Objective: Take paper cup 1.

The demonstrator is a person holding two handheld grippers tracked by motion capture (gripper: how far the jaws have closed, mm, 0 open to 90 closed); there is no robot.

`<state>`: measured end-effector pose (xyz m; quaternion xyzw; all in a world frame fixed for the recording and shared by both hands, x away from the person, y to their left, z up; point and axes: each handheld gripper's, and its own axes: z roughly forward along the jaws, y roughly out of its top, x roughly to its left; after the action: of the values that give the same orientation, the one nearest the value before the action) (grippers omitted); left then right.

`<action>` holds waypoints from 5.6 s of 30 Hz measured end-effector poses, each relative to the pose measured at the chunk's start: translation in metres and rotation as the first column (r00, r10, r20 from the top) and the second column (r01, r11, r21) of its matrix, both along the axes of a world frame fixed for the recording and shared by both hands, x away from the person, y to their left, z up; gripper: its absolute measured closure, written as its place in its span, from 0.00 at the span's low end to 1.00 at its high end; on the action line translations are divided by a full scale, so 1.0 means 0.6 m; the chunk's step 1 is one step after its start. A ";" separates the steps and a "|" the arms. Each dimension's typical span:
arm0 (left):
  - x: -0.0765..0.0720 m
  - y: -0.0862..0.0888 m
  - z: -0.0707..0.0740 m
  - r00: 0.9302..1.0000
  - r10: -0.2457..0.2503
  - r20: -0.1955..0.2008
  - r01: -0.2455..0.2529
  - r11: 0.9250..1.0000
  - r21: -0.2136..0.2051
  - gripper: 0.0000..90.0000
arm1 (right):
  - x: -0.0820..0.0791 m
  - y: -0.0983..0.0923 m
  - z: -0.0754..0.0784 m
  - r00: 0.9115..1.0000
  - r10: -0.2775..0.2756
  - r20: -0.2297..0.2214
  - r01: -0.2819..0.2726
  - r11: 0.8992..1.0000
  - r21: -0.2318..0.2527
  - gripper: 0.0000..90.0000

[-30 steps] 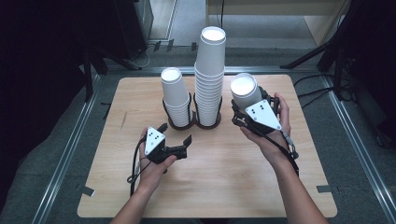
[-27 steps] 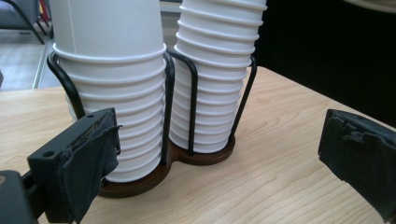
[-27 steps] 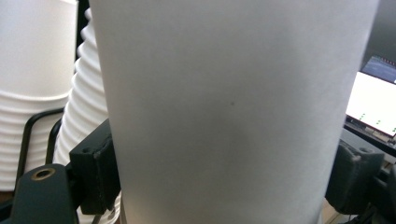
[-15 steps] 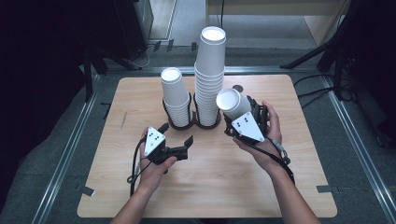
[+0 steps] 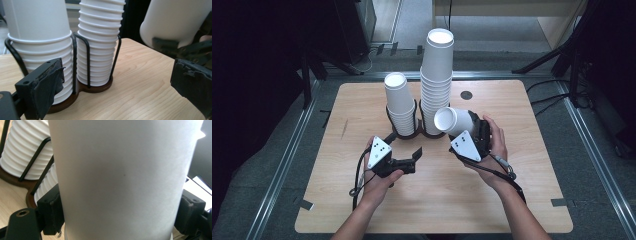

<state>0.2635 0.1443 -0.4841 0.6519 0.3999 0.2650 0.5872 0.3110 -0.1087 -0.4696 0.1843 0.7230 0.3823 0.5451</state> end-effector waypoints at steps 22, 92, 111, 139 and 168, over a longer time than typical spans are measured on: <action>-0.013 -0.024 0.010 0.993 -0.120 0.017 0.120 0.993 -0.004 0.00 | -0.012 0.024 -0.040 0.996 0.085 0.034 -0.079 0.987 -0.140 0.17; -0.016 -0.028 0.019 0.968 -0.250 0.005 0.250 0.968 -0.036 0.04 | -0.050 0.053 -0.056 0.943 0.330 0.045 -0.316 0.929 -0.191 0.16; -0.016 -0.030 0.020 0.969 -0.248 -0.005 0.248 0.968 -0.032 0.07 | -0.053 0.056 -0.055 0.935 0.351 0.045 -0.336 0.921 -0.198 0.16; -0.016 -0.028 0.023 0.970 -0.242 -0.028 0.241 0.970 -0.016 0.25 | -0.051 0.056 -0.060 0.941 0.335 0.038 -0.320 0.923 -0.212 0.13; -0.007 -0.015 0.019 0.970 -0.239 -0.048 0.237 0.971 -0.046 0.27 | -0.058 0.032 -0.063 0.956 0.293 -0.016 -0.292 0.943 -0.159 0.00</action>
<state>0.2595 0.1353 -0.4727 0.6901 0.3396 0.1674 0.6168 0.2761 -0.0898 -0.5074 0.0293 0.7686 0.4003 0.4982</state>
